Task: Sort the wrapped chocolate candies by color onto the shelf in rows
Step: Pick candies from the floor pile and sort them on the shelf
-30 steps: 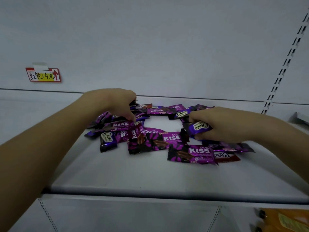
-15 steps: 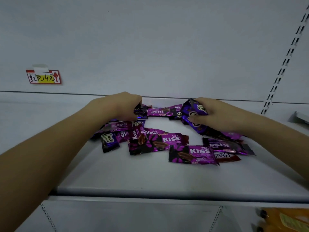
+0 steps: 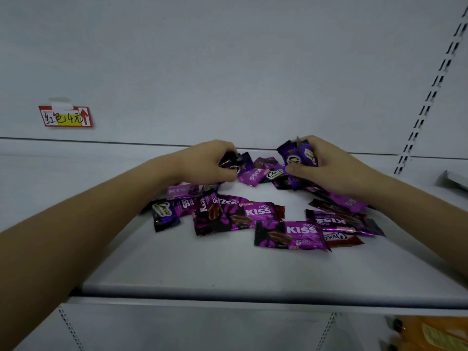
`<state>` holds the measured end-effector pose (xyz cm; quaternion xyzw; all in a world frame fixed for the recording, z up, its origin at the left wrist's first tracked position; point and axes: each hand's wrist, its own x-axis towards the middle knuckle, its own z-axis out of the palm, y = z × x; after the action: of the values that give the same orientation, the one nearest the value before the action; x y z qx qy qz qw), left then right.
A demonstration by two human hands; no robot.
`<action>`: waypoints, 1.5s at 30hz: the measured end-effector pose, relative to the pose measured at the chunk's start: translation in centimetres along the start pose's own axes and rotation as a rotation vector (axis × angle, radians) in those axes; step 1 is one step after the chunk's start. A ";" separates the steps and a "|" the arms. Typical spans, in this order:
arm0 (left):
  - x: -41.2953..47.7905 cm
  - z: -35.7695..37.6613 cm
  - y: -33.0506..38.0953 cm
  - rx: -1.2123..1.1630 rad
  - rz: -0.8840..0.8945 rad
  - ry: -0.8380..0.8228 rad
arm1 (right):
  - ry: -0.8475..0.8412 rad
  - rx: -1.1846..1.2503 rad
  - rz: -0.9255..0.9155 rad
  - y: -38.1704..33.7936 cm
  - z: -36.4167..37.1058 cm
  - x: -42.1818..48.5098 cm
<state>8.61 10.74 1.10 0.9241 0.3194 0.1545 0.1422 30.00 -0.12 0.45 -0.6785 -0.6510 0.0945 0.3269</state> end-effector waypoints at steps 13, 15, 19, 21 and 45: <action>-0.1 2.0 1.4 -0.412 -0.102 0.112 | -0.064 -0.135 -0.049 -0.4 1.8 -0.4; 0.0 2.3 1.3 -0.406 -0.144 0.022 | -0.099 -0.142 -0.072 -0.5 2.2 -0.6; 0.2 1.9 1.5 -0.435 -0.200 -0.126 | -0.135 -0.190 -0.085 -0.4 2.2 -0.7; 0.0 1.1 1.1 -0.349 -0.201 -0.173 | -0.154 -0.209 -0.101 -0.4 1.9 -0.7; 0.4 0.1 -0.5 -0.185 -0.036 0.096 | -0.001 -0.302 -0.201 0.7 1.9 0.7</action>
<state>8.74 11.36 0.88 0.8925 0.3270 0.2248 0.2144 29.64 1.21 -1.26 -0.6514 -0.7224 -0.0371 0.2290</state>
